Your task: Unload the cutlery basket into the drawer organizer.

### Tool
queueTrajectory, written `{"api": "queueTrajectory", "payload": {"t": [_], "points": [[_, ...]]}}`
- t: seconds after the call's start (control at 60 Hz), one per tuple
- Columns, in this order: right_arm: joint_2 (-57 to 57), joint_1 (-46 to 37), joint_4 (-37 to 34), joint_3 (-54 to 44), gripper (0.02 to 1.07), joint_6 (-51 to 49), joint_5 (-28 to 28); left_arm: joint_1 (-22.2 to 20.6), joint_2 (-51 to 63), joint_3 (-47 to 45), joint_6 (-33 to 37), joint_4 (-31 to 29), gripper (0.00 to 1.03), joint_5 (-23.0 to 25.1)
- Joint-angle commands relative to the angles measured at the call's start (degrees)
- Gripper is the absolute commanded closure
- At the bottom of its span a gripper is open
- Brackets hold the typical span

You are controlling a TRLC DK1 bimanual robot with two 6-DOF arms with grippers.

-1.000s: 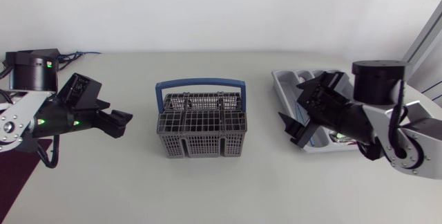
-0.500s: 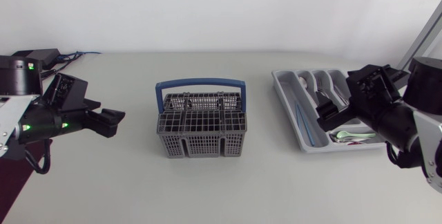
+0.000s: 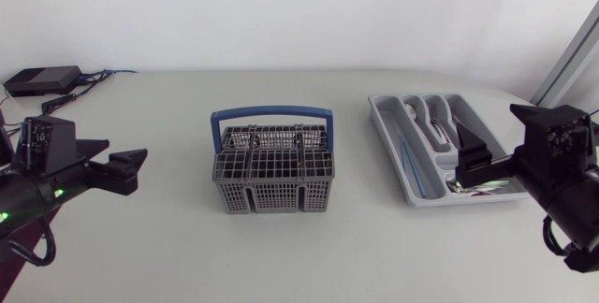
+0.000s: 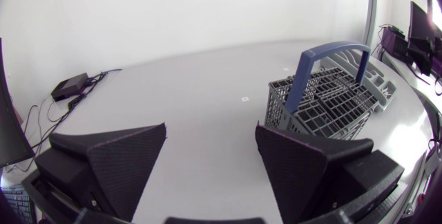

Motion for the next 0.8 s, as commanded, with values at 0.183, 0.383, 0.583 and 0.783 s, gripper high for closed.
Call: {"api": "queueTrajectory", "payload": {"t": [0.183,0.383,0.583,0.783], "points": [[-10.1,-0.7,-2.0,-3.7,0.07,2.7,3.5,2.3,-13.0,-9.0,-4.0,6.4,0.05,0.1],[-16.1,-1.9,-4.0,-7.0,0.07,5.9,2.4,1.4,-20.4,-12.5,-5.7,6.5,0.05,-1.7],[-21.1,-3.4,-6.3,-10.0,0.07,9.7,0.3,0.3,-26.3,-15.5,-7.0,5.6,0.05,-3.8],[-26.0,-4.9,-8.6,-12.9,0.07,13.5,-1.8,-0.7,-32.2,-18.4,-8.4,4.8,0.05,-5.8]]}}
